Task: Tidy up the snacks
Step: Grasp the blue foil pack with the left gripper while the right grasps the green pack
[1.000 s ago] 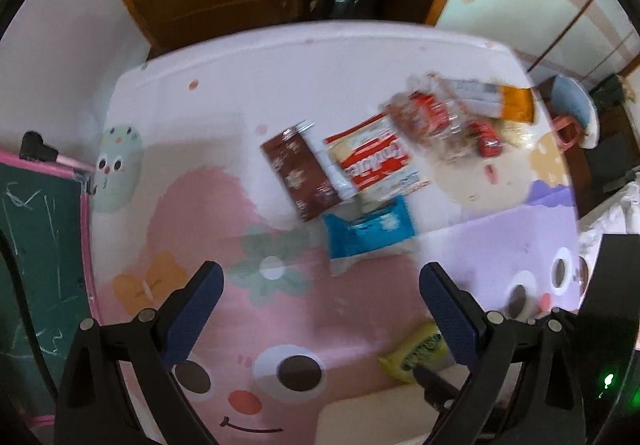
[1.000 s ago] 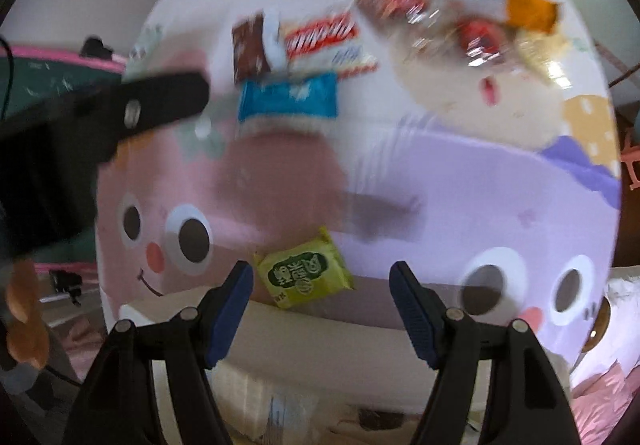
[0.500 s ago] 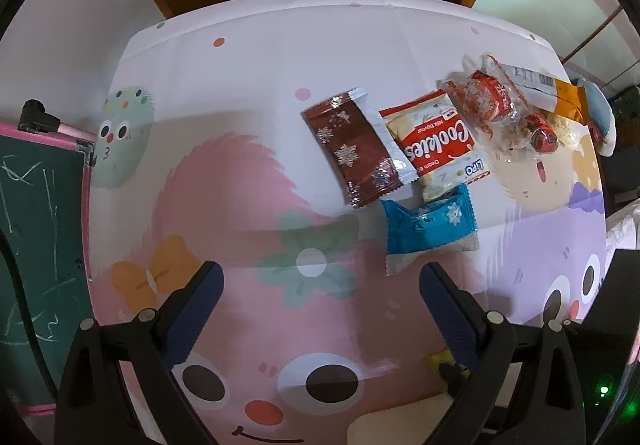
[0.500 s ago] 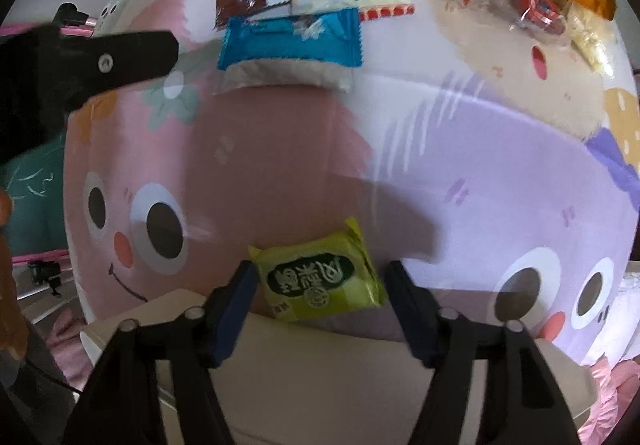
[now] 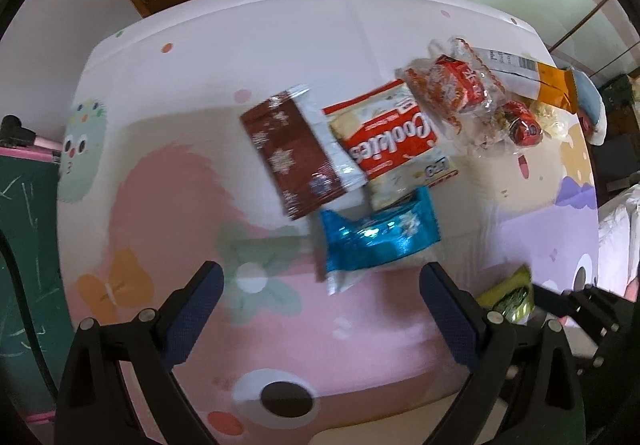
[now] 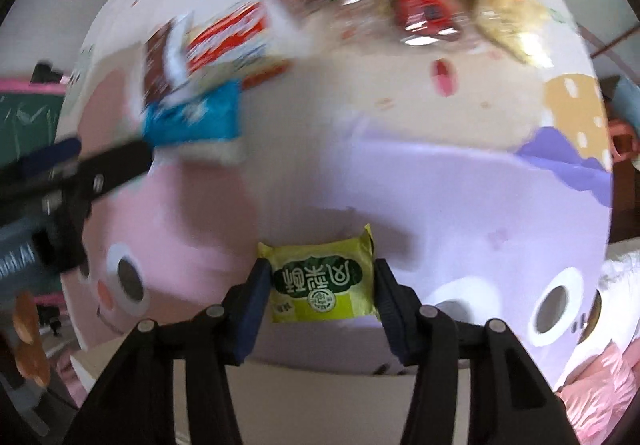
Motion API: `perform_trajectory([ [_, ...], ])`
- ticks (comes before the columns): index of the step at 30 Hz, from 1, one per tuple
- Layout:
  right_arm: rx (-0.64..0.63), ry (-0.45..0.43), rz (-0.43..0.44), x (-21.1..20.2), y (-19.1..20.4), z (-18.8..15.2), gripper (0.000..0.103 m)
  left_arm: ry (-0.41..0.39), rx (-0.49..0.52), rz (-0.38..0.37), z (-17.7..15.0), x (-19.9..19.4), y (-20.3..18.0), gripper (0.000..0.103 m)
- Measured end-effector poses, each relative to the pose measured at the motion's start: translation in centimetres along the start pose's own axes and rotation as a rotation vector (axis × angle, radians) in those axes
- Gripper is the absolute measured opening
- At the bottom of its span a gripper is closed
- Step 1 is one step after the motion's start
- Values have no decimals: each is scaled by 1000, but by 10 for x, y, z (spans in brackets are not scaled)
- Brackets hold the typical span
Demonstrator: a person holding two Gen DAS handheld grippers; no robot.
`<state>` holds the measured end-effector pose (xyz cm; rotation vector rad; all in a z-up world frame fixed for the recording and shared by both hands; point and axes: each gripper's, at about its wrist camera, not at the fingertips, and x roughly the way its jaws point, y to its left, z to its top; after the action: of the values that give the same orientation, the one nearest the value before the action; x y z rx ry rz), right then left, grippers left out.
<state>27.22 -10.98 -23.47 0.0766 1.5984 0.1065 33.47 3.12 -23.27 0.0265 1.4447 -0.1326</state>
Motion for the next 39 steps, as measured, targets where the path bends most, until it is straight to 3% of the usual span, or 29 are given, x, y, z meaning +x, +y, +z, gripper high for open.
perform_trajectory([
  [10, 153, -59, 13, -9, -45, 20, 51, 19, -83, -32, 18, 21, -19, 96],
  [15, 157, -67, 29, -14, -56, 23, 51, 38, -80, -46, 18, 27, -28, 65],
  [19, 150, -72, 40, -18, -52, 22, 50, 29, -75, -45, 16, 27, -30, 60],
  [24, 142, -77, 54, -19, -47, 27, 50, -15, -52, -57, 10, 16, -34, 41],
  [31, 134, -91, 81, -28, -43, 29, 50, -64, -30, -62, 2, -5, -31, 38],
  [39, 126, -141, 122, -60, -42, 22, 50, -170, -16, -50, -12, -60, -28, 38],
])
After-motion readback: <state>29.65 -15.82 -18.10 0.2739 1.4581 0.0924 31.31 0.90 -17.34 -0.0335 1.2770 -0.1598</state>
